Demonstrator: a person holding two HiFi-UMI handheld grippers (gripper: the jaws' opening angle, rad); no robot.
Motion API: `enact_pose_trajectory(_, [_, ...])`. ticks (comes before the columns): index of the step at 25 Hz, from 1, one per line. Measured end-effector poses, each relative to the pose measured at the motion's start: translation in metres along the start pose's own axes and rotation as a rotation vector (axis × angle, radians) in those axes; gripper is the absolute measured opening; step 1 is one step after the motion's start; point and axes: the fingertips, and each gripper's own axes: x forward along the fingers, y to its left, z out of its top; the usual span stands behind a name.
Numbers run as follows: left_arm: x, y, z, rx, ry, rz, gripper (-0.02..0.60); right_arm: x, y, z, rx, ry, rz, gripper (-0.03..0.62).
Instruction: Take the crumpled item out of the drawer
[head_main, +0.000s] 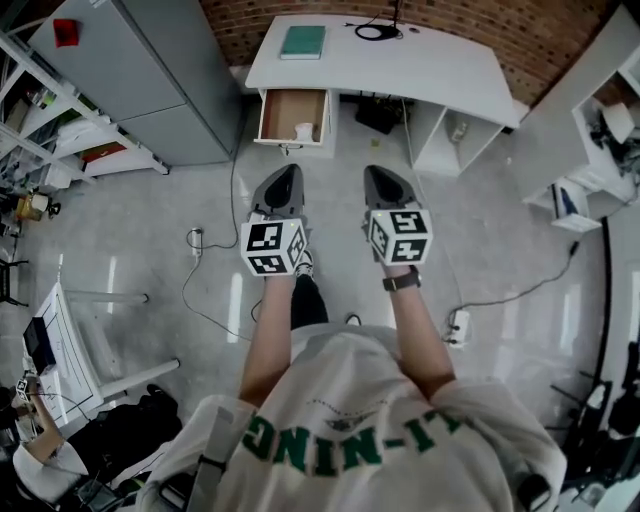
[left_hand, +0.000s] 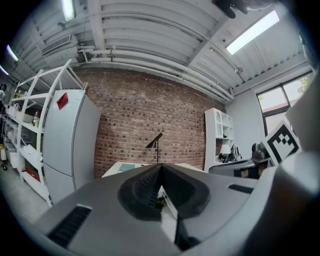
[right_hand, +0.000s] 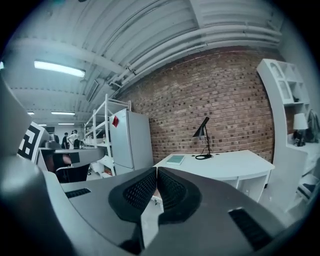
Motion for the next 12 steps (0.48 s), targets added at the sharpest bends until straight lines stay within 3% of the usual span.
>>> enact_pose_trajectory(7, [0.081, 0.075, 0.018, 0.009, 0.007, -0.028, -0.006, 0.101, 0.015, 0.034, 0.040, -0.053, 0.021, 0.006])
enact_pose_trajectory(12, [0.134, 0.125, 0.007, -0.014, 0.041, -0.062, -0.005, 0.170, 0.022, 0.037, 0.050, -0.015, 0.007, 0.006])
